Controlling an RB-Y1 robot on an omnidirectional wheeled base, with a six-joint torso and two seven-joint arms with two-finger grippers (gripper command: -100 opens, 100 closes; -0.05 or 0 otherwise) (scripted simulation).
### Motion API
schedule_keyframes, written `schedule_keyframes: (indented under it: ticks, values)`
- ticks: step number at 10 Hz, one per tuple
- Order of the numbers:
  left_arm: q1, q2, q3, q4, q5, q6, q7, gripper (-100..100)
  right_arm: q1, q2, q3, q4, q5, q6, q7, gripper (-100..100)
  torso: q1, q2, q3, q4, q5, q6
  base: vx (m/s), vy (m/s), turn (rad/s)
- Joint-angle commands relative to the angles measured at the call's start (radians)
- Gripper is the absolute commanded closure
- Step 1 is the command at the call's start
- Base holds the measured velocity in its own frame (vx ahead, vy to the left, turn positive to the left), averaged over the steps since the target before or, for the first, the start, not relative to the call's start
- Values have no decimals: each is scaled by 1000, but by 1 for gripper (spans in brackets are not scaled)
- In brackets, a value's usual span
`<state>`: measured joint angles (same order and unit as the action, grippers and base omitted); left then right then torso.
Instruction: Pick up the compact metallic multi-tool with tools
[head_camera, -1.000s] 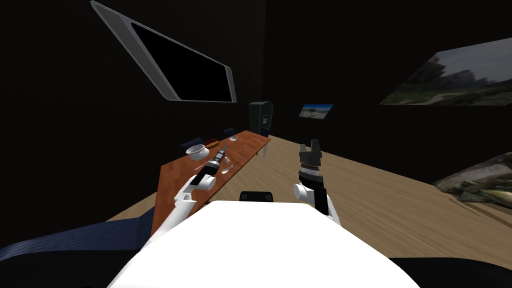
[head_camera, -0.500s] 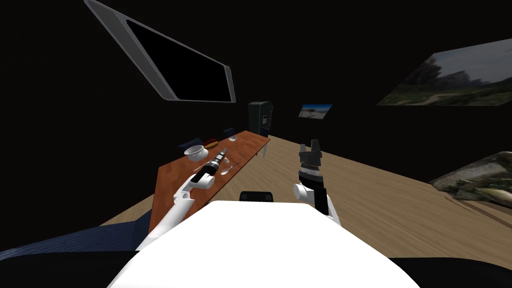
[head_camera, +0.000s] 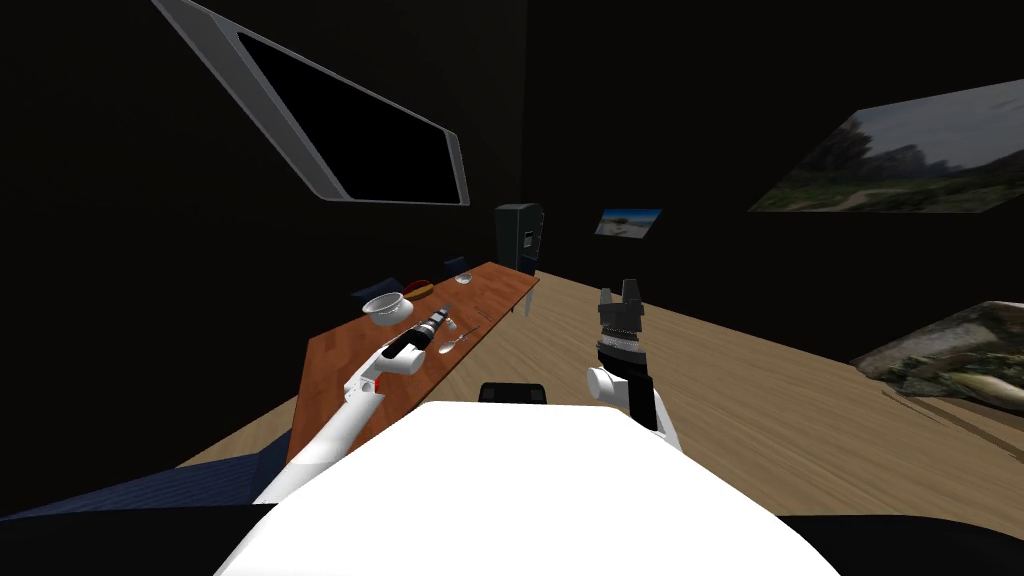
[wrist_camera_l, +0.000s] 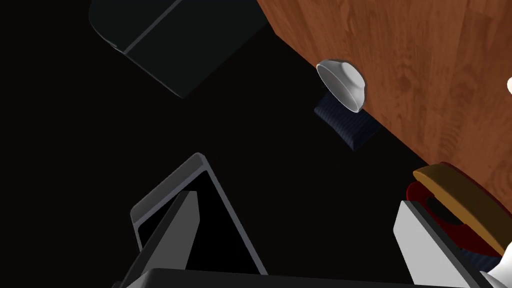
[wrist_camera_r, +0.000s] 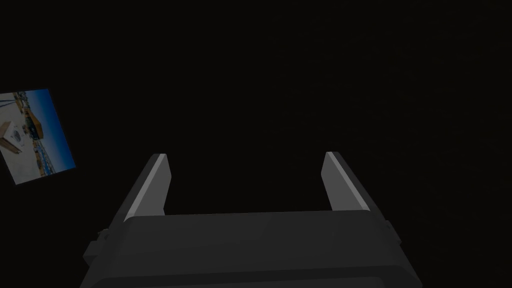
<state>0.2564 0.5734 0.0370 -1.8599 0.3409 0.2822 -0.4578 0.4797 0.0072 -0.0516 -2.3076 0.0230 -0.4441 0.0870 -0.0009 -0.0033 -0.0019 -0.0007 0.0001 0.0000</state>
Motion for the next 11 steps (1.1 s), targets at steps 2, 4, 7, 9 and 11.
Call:
schedule_keyframes:
  ticks: [2, 4, 7, 9, 11]
  values:
    - [-9, 32, 2, 51, 25, 81, -21, -100, 0, 0, 0, 0, 0, 0, 0, 0, 0, 0, 0, 0, 0, 0, 42, -12, -23]
    - [-9, 32, 2, 51, 25, 111, -21, -100, 0, 0, 0, 0, 0, 0, 0, 0, 0, 0, 0, 0, 0, 0, 30, -11, -6]
    - [-27, 71, 3, 124, 58, 199, -41, -100, 0, 0, 0, 0, 0, 0, 0, 0, -1, 1, 0, 0, 0, 0, 40, -20, -27]
    - [-27, 71, 3, 124, 58, 225, -41, -100, 0, 0, 0, 0, 0, 0, 0, 0, -1, 0, 0, 0, 0, 0, 37, -17, -2]
    - [-34, 89, 3, 159, 74, 280, -50, -100, 0, 0, 0, 0, 0, 0, 0, 0, -1, 1, 0, 0, 0, 0, 42, -32, -21]
